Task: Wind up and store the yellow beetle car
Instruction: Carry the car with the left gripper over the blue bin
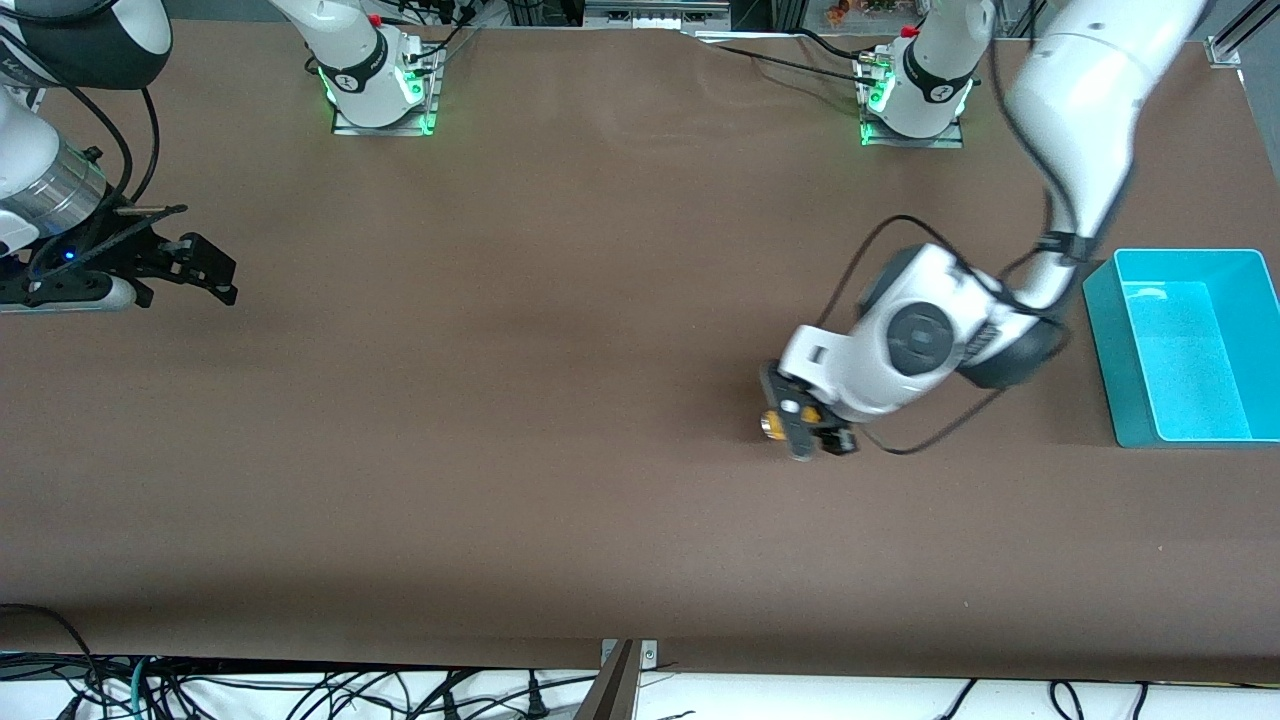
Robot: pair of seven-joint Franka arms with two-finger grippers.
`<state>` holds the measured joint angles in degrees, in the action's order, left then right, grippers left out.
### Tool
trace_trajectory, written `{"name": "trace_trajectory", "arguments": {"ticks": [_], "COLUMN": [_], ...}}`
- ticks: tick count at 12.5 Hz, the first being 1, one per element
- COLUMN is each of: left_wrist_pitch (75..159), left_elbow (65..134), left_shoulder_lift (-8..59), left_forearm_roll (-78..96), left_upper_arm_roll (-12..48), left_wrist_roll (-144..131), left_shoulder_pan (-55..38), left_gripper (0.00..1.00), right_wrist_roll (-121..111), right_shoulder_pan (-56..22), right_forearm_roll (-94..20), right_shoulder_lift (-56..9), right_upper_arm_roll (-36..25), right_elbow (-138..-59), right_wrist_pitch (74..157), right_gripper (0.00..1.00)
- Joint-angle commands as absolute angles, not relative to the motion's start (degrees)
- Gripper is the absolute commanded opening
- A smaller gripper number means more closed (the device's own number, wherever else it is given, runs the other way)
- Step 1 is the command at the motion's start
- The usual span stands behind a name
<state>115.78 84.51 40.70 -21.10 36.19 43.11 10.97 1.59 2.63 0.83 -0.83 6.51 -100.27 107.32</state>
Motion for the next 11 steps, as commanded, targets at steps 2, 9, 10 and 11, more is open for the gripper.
{"name": "trace_trajectory", "arguments": {"ticks": [2,9,10,11], "left_wrist_pitch": [109.9,104.1,101.0,99.0], "left_elbow": [85.3,85.3,85.3,85.5], "left_shoulder_lift": [38.1,35.9,35.9,35.9], "left_forearm_roll": [-21.9,-22.4,-22.4,-22.6], "left_upper_arm_roll": [37.8,37.6,37.5,37.3], "left_wrist_roll": [56.7,82.7,84.2,85.5], "left_shoulder_pan": [22.1,38.2,40.1,42.3], "left_gripper": [0.10,0.10,0.10,0.10], "right_wrist_roll": [1.8,1.8,1.8,1.8], "right_shoulder_pan": [1.9,1.9,2.0,1.9], "right_forearm_roll": [0.6,0.6,0.6,0.6], "right_shoulder_lift": [-1.1,-1.1,-1.1,-1.1], "right_upper_arm_roll": [5.9,5.9,5.9,5.9], "right_elbow": [-99.1,-98.9,-98.9,-98.9], "right_wrist_pitch": [106.7,106.5,106.5,106.5], "right_gripper": [1.00,1.00,1.00,1.00]}}
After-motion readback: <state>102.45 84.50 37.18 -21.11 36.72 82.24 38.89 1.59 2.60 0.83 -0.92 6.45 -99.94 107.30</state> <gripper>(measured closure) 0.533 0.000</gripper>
